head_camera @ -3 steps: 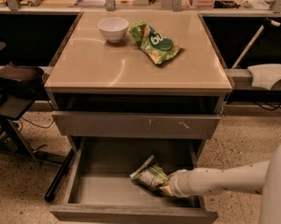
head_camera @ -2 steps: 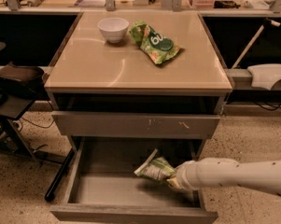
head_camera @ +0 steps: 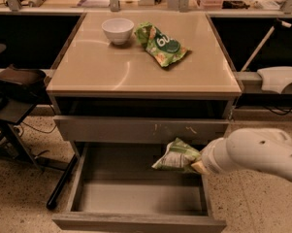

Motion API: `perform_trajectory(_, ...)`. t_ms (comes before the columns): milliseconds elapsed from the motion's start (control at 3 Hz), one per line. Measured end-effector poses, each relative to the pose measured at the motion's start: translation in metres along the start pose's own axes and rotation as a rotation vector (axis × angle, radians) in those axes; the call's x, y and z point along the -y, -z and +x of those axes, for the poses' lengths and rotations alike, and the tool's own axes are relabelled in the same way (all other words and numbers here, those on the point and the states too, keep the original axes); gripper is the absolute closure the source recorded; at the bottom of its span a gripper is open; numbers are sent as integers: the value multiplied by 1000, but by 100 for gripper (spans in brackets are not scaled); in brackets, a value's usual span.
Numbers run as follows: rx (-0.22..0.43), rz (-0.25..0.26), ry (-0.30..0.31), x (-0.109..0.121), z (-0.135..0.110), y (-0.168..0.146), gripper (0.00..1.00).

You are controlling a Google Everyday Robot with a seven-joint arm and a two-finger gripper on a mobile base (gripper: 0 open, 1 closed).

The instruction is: Pick green jalapeno chip bag from middle drawer and place on counter

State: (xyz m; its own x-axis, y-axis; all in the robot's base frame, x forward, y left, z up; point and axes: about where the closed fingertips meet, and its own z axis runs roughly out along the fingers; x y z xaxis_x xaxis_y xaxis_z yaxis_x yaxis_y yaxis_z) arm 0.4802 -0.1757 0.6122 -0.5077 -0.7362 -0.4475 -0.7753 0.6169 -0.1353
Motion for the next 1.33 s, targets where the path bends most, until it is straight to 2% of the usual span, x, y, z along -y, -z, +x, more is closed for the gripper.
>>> perform_trajectory(333,40,149,5,38,-44,99,100)
perform_trajectory(667,39,148,5,38,-44,99,100)
perform_trajectory(1000,23,180,10,47,-54,141,100)
perform_trajectory(1333,37,354,0,73,-86,277,100)
